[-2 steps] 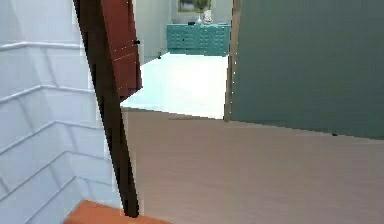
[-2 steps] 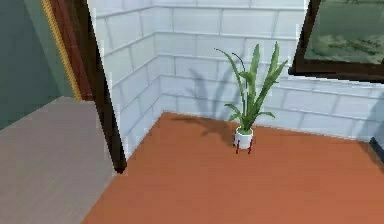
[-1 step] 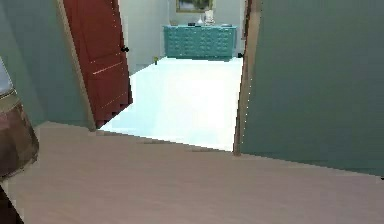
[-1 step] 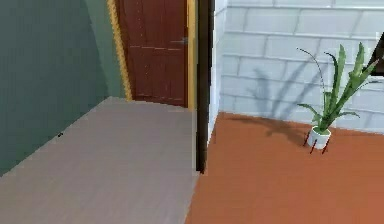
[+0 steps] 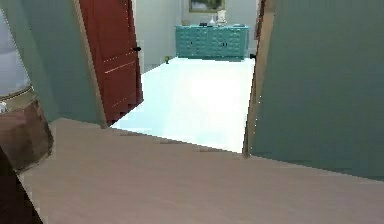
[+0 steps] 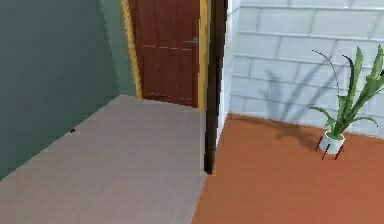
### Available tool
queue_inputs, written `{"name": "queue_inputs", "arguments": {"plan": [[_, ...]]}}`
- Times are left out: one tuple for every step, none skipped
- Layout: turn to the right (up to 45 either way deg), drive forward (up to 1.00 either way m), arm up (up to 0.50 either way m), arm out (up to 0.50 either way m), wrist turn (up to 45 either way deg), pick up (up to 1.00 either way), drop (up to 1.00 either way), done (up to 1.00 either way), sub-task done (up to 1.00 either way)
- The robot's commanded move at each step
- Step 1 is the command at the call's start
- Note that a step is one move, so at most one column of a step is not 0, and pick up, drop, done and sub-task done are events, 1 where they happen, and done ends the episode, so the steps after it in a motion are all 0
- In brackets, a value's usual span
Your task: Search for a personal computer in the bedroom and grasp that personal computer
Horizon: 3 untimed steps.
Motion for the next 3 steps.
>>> {"name": "queue_inputs", "arguments": {"plan": [[0.0, 0.7, 0.0, 0.0, 0.0, 0.0, 0.0, 0.0, 0.0], [-3.0, 0.0, 0.0, 0.0, 0.0, 0.0, 0.0, 0.0, 0.0], [45.0, 0.0, 0.0, 0.0, 0.0, 0.0, 0.0, 0.0, 0.0]]}}
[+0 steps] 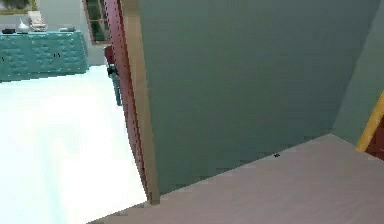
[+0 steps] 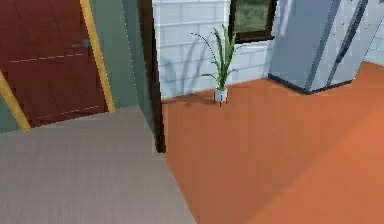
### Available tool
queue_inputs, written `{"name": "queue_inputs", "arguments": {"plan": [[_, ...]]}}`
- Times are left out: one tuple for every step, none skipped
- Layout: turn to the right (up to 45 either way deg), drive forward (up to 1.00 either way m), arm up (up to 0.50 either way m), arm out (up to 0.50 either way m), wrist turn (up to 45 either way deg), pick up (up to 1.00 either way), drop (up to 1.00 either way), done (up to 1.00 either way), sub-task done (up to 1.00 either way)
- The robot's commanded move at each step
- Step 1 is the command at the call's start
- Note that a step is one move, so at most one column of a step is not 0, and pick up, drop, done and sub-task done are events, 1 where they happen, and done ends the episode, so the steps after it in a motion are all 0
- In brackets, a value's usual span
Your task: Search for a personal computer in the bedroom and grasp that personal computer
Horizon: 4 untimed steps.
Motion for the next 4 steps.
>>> {"name": "queue_inputs", "arguments": {"plan": [[42.0, 0.0, 0.0, 0.0, 0.0, 0.0, 0.0, 0.0, 0.0], [0.0, 0.05, 0.0, 0.0, 0.0, 0.0, 0.0, 0.0, 0.0], [-45.0, 0.0, 0.0, 0.0, 0.0, 0.0, 0.0, 0.0, 0.0], [-30.0, 0.0, 0.0, 0.0, 0.0, 0.0, 0.0, 0.0, 0.0]]}}
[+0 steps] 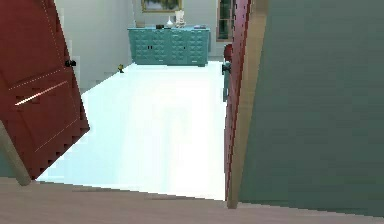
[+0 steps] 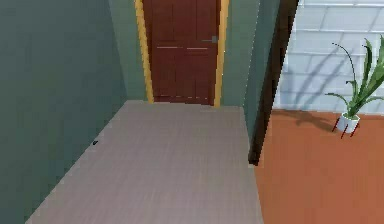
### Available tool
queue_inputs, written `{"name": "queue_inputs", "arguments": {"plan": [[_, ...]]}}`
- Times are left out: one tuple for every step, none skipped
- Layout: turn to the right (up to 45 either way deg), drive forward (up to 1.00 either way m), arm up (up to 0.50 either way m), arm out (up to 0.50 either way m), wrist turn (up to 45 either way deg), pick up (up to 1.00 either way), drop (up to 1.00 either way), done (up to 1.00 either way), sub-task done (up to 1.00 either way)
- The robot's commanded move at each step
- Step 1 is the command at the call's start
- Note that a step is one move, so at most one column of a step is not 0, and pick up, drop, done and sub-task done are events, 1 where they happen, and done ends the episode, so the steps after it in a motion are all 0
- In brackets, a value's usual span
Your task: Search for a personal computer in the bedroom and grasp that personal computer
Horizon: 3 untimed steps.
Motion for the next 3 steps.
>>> {"name": "queue_inputs", "arguments": {"plan": [[0.0, 0.05, 0.0, 0.0, 0.0, 0.0, 0.0, 0.0, 0.0], [-21.0, 0.0, 0.0, 0.0, 0.0, 0.0, 0.0, 0.0, 0.0], [0.0, 0.95, 0.0, 0.0, 0.0, 0.0, 0.0, 0.0, 0.0]]}}
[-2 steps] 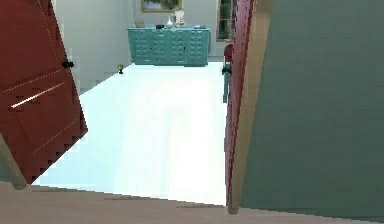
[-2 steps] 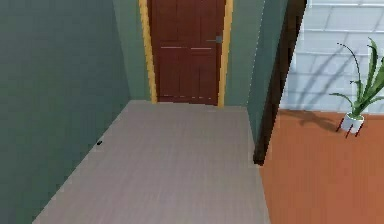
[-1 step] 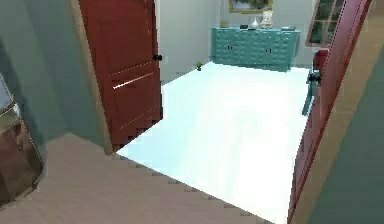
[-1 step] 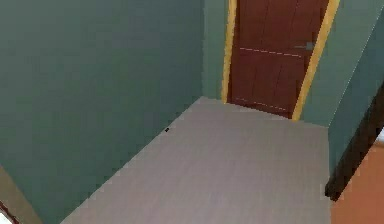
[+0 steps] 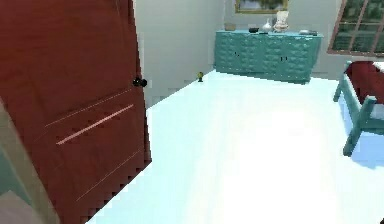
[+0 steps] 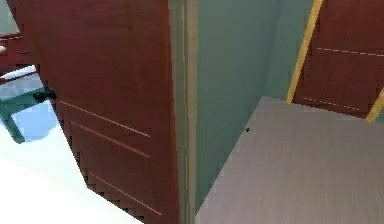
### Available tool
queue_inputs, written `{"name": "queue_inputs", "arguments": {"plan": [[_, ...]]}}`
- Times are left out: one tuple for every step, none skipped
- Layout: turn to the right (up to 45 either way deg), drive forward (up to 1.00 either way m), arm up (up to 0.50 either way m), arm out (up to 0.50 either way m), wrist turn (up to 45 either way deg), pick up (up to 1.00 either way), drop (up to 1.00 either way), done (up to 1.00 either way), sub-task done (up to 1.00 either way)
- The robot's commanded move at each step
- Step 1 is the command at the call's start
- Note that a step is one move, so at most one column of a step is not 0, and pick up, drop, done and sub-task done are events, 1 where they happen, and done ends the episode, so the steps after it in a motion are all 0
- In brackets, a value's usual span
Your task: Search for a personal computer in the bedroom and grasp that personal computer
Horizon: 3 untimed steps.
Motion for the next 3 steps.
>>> {"name": "queue_inputs", "arguments": {"plan": [[9.0, 0.0, 0.0, 0.0, 0.0, 0.0, 0.0, 0.0, 0.0], [0.0, 1.0, 0.0, 0.0, 0.0, 0.0, 0.0, 0.0, 0.0], [0.0, 0.65, 0.0, 0.0, 0.0, 0.0, 0.0, 0.0, 0.0]]}}
